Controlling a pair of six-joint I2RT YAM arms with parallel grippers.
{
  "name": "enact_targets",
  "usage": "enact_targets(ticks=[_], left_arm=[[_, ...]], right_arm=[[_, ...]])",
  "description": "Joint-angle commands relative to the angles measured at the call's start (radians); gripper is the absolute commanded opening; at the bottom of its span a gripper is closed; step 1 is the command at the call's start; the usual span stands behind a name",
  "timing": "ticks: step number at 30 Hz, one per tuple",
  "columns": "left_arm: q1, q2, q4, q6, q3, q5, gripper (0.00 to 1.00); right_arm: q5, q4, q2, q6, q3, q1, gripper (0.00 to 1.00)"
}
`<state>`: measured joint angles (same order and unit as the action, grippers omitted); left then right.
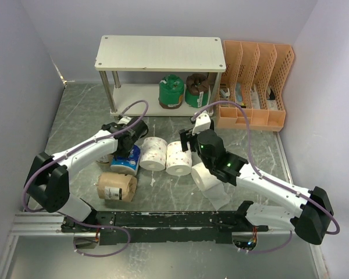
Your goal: Place and organize the paper towels onto the shelf
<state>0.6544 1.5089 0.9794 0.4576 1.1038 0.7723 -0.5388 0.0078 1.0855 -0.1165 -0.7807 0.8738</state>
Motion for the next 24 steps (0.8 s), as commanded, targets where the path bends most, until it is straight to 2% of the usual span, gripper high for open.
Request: enact_targets(ticks=[1, 5, 6, 13, 16, 21, 24], left_arm=[[-0.056, -0.017, -0.083, -0.028, -0.023, -0.057, 0.96], [-0.068, -0.019, -0.086, -0.031, -0.013, -0.061, 0.96], [-0.068, -0.023, -0.089, -0.036, -0.013, -0.068, 0.99], [-0.106, -0.025, -0.157, -0.086, -0.049, -0.179, 0.93], [-0.111, 0.013, -0.160, -0.091, -0.048, -0.208, 0.88], [-0.111, 0.032, -0.166, -0.097, -0.038, -0.221, 0.70], [-0.112, 0.041, -0.158, -0.094, -0.030, -0.204, 0.68]], right_arm=[[-0.013, -0.001, -0.009, -0.009, 0.015, 0.001, 0.75], [-0.008, -0.003, -0.002, -0.012, 0.013, 0.000, 0.75], [-0.005, -0.003, -0.002, -0.012, 0.011, 0.001, 0.75], [0.000, 0.000, 0.010, -0.019, 0.011, 0.001, 0.74], [0.001, -0.002, 0.011, -0.023, 0.013, 0.001, 0.74], [-0.002, -0.003, 0.008, -0.023, 0.021, 0.001, 0.74], [-0.010, -0.006, 0.011, -0.018, 0.023, 0.001, 0.74]])
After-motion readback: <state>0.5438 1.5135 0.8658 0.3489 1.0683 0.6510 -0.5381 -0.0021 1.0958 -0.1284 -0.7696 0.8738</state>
